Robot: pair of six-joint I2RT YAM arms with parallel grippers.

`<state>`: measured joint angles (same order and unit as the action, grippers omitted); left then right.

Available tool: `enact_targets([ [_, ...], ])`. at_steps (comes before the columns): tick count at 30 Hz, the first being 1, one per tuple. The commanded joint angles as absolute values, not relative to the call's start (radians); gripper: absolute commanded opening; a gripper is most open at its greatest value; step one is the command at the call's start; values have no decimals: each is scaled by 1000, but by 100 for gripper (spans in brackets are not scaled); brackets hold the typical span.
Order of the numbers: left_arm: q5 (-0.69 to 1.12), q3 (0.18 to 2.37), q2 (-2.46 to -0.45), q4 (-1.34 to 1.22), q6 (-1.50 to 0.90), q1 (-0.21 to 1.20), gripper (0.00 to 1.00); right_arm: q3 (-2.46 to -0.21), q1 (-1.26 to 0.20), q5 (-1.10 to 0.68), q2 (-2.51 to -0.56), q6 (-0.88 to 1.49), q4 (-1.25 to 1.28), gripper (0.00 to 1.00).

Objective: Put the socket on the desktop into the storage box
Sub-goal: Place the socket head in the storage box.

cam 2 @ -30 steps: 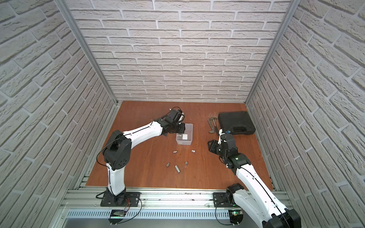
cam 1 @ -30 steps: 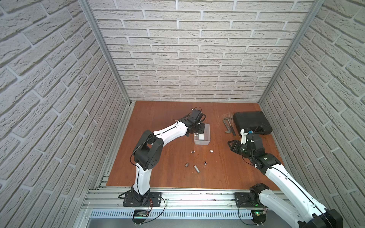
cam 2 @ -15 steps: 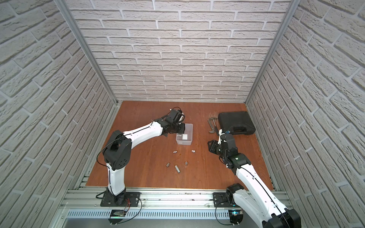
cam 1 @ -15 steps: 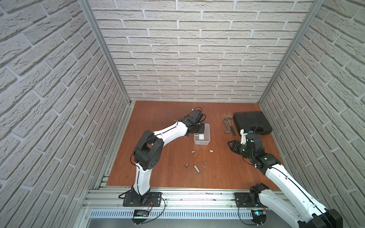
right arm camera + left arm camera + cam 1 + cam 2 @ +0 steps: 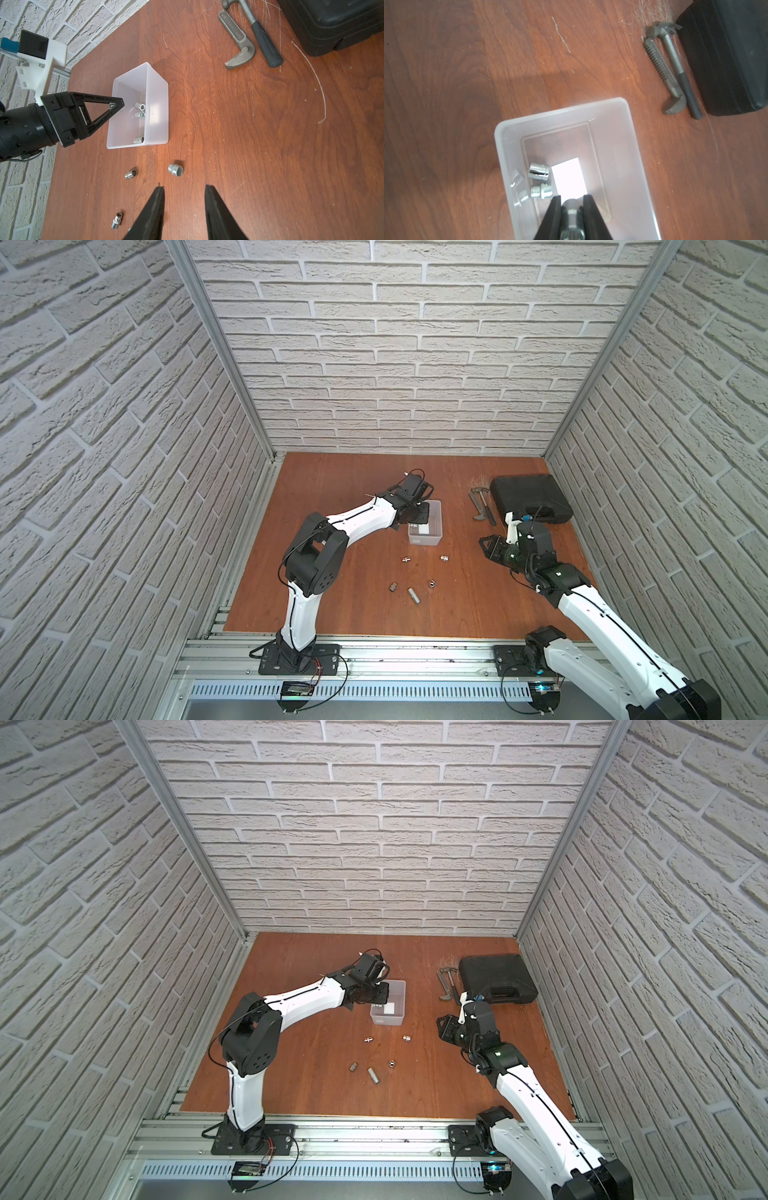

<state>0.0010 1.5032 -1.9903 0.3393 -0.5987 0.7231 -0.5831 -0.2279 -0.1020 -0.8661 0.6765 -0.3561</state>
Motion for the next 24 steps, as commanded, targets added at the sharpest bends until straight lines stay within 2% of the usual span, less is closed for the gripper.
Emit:
enact_targets([
  [1, -23, 1496, -1997, 316, -599, 729, 32, -578, -220, -94, -867, 667, -337, 38],
  [4, -32, 1503, -1987, 320, -593, 730, 41, -578, -221, -94, -866, 664, -341, 38],
  [9, -53, 1502, -1945, 322, -571, 749, 47, -594, -221, -93, -866, 652, -360, 38],
  [17, -128, 1449, -1791, 337, -528, 781, 47, -617, -247, -85, -861, 604, -413, 40],
  [24, -214, 1192, -1500, 300, -508, 795, 47, -623, -373, 8, -841, 577, -460, 40],
])
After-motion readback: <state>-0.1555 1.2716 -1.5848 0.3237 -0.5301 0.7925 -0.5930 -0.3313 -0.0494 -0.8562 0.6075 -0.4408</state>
